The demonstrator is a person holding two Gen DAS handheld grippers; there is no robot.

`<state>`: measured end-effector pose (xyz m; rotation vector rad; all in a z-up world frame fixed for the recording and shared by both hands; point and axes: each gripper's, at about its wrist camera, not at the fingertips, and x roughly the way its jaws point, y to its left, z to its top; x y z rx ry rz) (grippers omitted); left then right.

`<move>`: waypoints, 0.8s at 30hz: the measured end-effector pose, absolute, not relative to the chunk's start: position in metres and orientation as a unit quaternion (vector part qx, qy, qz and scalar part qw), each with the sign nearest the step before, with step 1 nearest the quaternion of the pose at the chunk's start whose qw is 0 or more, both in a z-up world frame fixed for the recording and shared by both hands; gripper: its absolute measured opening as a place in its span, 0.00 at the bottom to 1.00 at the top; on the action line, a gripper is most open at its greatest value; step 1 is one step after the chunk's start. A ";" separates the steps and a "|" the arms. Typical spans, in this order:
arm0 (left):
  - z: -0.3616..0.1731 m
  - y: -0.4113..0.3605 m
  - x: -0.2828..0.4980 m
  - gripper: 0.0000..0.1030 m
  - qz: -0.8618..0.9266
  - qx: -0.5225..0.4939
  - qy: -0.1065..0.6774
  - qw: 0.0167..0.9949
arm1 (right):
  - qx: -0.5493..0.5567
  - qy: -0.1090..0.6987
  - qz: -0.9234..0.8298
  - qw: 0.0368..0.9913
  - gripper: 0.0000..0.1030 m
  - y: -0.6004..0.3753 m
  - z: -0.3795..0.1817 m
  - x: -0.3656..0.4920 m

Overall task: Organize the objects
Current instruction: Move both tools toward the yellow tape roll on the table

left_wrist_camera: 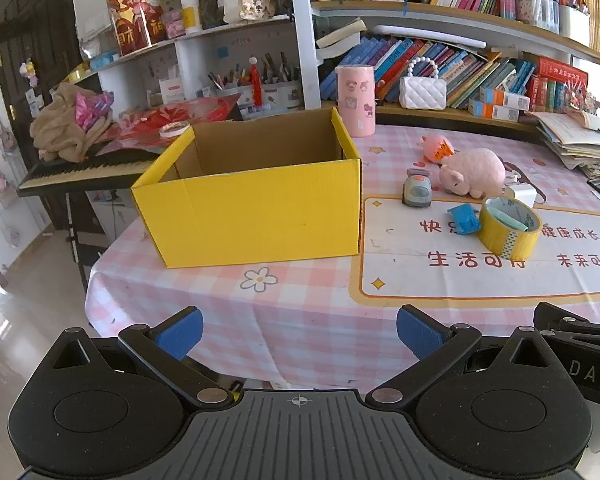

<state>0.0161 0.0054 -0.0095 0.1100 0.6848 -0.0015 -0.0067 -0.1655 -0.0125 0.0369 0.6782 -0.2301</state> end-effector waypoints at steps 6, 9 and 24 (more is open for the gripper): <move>-0.009 0.004 0.017 1.00 -0.001 0.057 0.334 0.941 | 0.021 0.332 -0.112 0.936 1.00 -0.167 -0.013 -0.005; -0.010 0.003 0.018 1.00 0.001 0.058 0.334 0.941 | 0.021 0.332 -0.111 0.937 1.00 -0.167 -0.014 -0.004; -0.013 0.002 0.020 1.00 0.000 0.057 0.340 0.939 | 0.023 0.335 -0.113 0.935 1.00 -0.169 -0.018 -0.002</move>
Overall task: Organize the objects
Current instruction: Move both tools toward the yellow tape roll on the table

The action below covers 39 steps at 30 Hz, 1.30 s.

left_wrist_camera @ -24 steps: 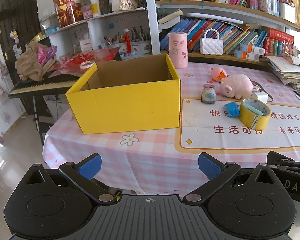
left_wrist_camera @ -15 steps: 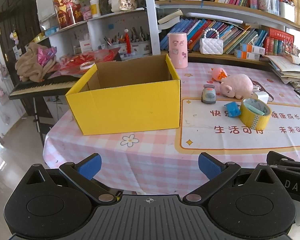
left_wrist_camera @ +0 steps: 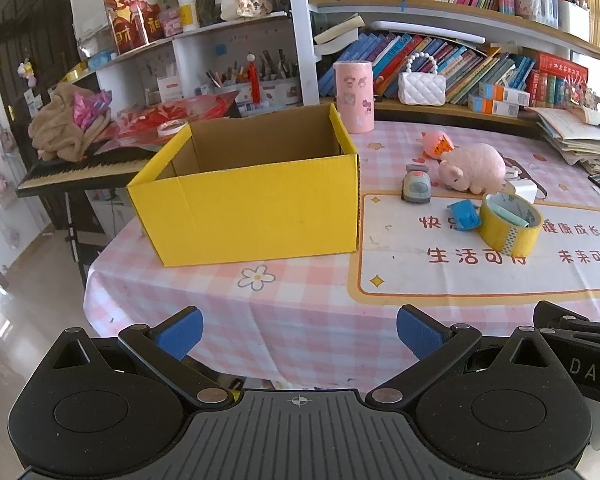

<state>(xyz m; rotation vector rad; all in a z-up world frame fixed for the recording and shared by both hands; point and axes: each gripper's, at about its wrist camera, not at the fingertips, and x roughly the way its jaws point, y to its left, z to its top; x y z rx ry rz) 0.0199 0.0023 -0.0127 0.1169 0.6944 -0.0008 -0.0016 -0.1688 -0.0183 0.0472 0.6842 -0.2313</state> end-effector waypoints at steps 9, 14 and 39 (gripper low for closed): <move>-0.015 0.002 0.021 1.00 0.001 0.055 0.344 0.937 | 0.024 0.340 -0.112 0.933 1.00 -0.169 -0.020 0.001; -0.017 0.002 0.023 1.00 0.002 0.052 0.347 0.936 | 0.022 0.341 -0.110 0.933 1.00 -0.170 -0.021 0.004; -0.033 -0.030 0.071 1.00 0.025 0.015 0.390 0.920 | 0.011 0.360 -0.066 0.930 1.00 -0.216 -0.033 0.060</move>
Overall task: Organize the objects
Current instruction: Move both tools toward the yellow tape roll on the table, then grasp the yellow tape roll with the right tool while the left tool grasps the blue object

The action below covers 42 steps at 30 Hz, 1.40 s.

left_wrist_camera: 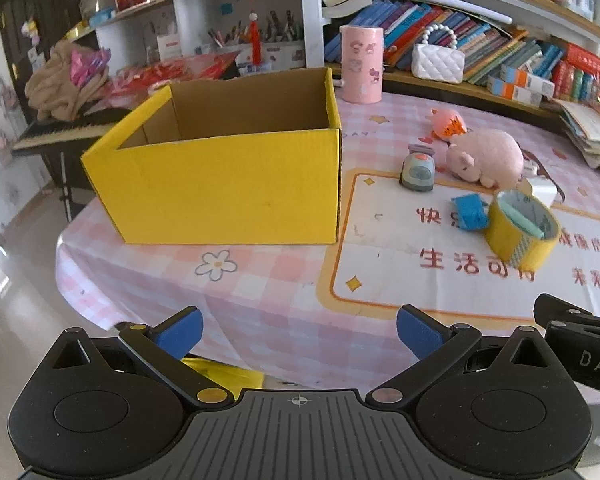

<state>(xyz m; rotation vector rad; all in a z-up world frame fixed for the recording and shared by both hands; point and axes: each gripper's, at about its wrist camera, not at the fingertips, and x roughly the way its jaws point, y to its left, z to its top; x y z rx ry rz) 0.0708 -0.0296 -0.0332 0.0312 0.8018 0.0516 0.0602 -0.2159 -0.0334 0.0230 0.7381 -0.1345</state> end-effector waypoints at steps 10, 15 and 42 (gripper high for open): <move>-0.037 -0.048 0.095 1.00 0.055 -0.014 0.390 0.919 | -0.039 0.352 -0.015 0.935 1.00 -0.244 -0.047 0.123; -0.039 -0.053 0.101 1.00 0.086 -0.027 0.398 0.913 | -0.053 0.365 0.015 0.929 1.00 -0.256 -0.061 0.157; -0.054 -0.168 0.201 0.44 -0.062 0.003 0.412 0.909 | 0.044 0.277 0.044 0.959 0.79 -0.362 -0.008 0.164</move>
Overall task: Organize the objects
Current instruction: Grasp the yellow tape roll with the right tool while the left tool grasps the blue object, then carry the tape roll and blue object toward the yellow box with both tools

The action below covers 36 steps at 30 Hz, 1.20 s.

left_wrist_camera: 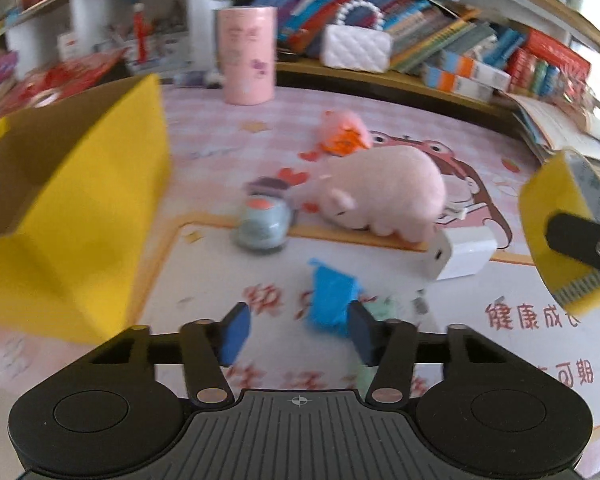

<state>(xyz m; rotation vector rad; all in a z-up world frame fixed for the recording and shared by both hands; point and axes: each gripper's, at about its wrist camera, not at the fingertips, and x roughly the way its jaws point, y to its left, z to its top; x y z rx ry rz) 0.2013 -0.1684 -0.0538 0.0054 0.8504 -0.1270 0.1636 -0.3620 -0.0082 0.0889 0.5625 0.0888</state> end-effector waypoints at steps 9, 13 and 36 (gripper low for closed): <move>-0.078 -0.185 0.231 0.27 -0.074 0.016 0.446 0.892 | 0.047 0.293 0.043 0.954 0.78 -0.380 -0.017 0.154; -0.081 -0.185 0.232 0.26 -0.076 0.030 0.435 0.897 | 0.046 0.299 0.049 0.952 0.78 -0.377 -0.020 0.153; -0.006 -0.013 0.094 0.26 -0.039 -0.076 0.344 0.935 | 0.021 0.332 0.106 0.937 0.79 -0.227 -0.013 0.111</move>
